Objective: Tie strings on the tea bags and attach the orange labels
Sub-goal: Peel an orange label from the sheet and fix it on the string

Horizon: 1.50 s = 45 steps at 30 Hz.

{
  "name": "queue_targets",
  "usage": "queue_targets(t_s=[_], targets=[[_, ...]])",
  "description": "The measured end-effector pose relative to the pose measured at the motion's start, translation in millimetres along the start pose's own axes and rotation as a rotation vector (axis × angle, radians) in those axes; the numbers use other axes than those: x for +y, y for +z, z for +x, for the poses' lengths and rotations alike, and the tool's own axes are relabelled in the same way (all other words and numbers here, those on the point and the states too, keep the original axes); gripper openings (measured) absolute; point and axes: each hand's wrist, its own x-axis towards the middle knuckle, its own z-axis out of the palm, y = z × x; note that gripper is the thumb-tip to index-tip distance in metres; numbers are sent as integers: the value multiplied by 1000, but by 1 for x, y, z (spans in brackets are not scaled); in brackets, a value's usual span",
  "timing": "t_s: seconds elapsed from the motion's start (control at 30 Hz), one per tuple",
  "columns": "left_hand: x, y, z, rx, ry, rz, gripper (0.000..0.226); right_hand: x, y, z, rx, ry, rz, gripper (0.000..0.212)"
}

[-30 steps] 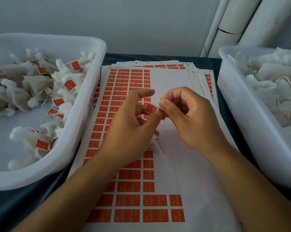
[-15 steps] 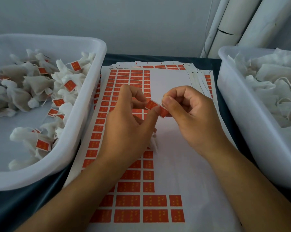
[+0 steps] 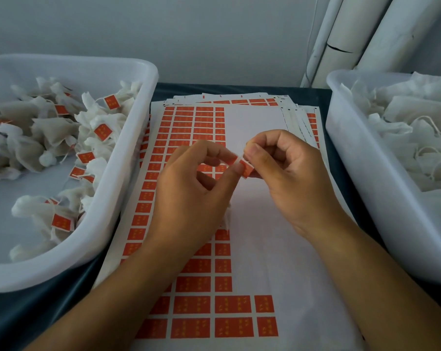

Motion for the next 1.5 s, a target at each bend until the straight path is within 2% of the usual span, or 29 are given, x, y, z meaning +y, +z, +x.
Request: queue_targets(t_s=[0.27,0.4,0.8,1.1,1.5], targets=[[1,0,2,-50,-112,-186,16,0,1,-1,-15,74,98,8],[1,1,1,-68,-68,-168,9,0,2,-1,-22,88,112,10],[6,0,-5,17,-46,-202,13,0,2,0,13,166,235,11],[5,0,-5,25,-18,-81,10,-4,1,-2,22,8,22,15],[2,3,-2,10,6,12,2,-8,1,-3,8,-46,-43,11]])
